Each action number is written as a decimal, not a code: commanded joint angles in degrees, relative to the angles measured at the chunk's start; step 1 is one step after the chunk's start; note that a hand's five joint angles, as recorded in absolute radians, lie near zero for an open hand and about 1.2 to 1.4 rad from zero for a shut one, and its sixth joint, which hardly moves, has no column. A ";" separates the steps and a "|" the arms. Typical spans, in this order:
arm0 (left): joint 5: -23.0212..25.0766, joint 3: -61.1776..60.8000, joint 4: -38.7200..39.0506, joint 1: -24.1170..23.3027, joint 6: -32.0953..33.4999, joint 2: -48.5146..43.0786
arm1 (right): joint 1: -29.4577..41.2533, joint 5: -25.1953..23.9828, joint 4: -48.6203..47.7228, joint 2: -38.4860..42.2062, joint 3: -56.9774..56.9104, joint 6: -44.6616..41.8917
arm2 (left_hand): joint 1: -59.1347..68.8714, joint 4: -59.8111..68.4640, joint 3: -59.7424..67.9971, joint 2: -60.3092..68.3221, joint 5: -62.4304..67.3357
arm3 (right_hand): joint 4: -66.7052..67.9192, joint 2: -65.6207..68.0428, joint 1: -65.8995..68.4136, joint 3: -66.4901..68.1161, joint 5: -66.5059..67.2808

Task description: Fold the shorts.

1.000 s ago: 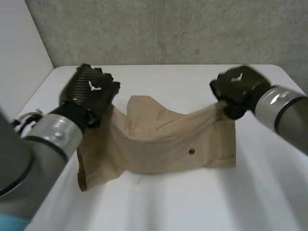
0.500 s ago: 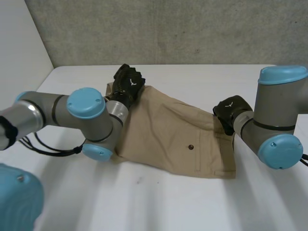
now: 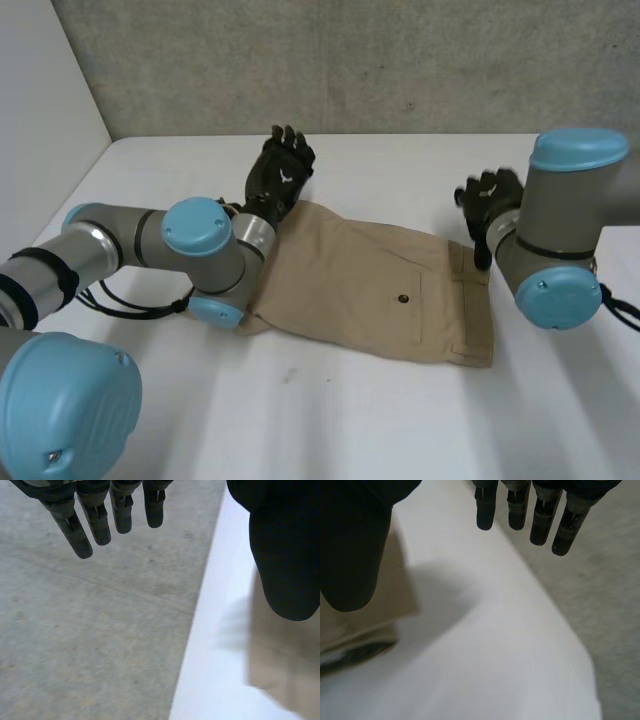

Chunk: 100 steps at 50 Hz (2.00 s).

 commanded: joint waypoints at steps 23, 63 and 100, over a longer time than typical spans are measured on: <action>-6.09 -43.09 -12.74 4.03 -44.35 41.38 | -1.75 -12.95 -7.66 -27.91 44.83 14.62 | -1.05 -1.73 -2.28 -1.81 -2.68 | -0.44 0.40 1.41 0.88 -1.02; -6.26 -52.15 -13.80 3.77 -46.03 47.80 | -20.12 -15.16 -18.31 -28.96 46.00 -17.06 | -1.05 -1.73 -2.28 -1.81 -2.68 | 66.29 67.14 68.14 67.61 65.71; -6.44 -42.66 -13.19 -1.76 -47.78 44.82 | 5.74 -27.12 -19.37 -29.48 31.84 24.22 | -1.05 -1.73 -2.28 -1.81 -2.68 | -3.71 -2.86 -1.86 -2.39 -4.29</action>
